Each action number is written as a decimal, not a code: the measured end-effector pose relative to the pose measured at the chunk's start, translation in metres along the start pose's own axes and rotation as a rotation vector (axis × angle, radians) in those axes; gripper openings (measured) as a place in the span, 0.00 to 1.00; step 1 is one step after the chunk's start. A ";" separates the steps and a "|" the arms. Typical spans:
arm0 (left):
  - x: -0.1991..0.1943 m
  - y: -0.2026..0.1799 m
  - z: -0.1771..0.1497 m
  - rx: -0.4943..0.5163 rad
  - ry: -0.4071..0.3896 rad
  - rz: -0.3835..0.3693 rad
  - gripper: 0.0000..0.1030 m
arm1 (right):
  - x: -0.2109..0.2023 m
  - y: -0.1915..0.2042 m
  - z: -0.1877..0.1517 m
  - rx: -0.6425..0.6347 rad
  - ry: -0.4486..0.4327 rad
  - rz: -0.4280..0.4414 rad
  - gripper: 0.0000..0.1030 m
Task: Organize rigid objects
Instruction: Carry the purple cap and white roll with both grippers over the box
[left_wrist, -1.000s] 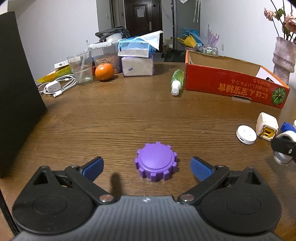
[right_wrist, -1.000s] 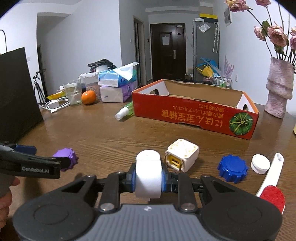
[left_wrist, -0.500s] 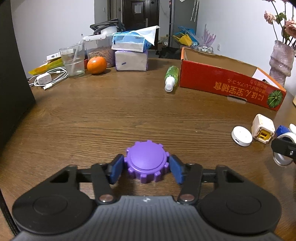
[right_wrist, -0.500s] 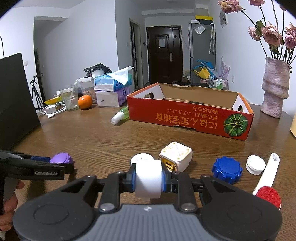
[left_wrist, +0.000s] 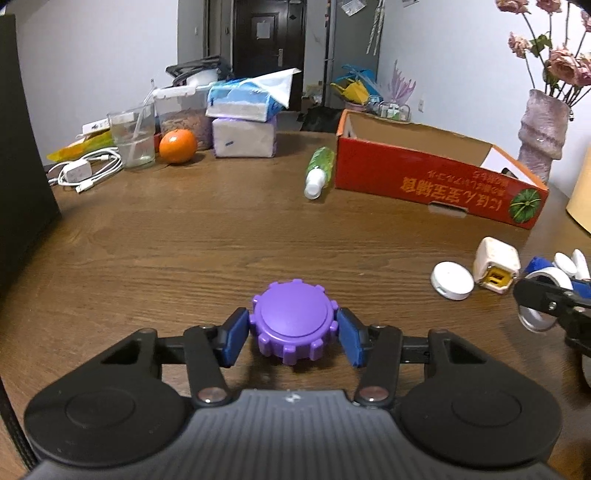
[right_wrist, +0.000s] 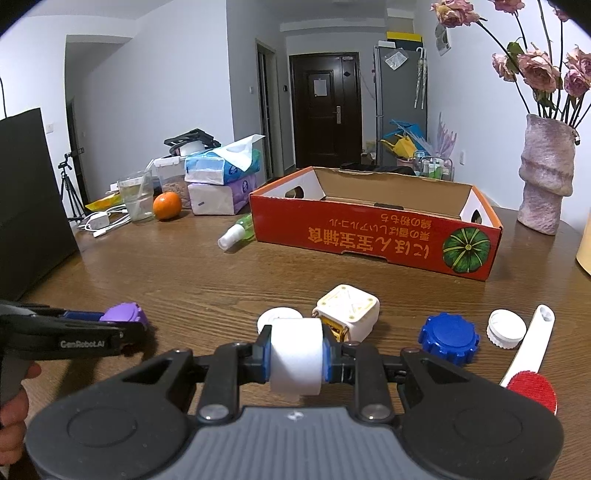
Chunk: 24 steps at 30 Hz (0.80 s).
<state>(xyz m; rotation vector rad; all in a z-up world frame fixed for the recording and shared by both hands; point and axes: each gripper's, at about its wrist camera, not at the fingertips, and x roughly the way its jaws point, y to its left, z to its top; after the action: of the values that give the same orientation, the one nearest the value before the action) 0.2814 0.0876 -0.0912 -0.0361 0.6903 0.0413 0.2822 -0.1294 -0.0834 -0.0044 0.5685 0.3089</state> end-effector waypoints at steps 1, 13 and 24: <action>-0.001 -0.002 0.001 0.003 -0.004 -0.003 0.52 | -0.001 -0.001 0.000 0.000 -0.001 -0.001 0.23; -0.017 -0.036 0.024 0.027 -0.067 -0.053 0.52 | -0.012 -0.013 0.012 -0.004 -0.035 -0.009 0.23; -0.019 -0.067 0.050 0.047 -0.112 -0.094 0.52 | -0.015 -0.028 0.029 -0.004 -0.062 -0.019 0.23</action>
<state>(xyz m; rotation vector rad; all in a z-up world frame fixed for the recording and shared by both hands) 0.3025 0.0223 -0.0394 -0.0206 0.5771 -0.0624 0.2940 -0.1578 -0.0532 -0.0040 0.5063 0.2904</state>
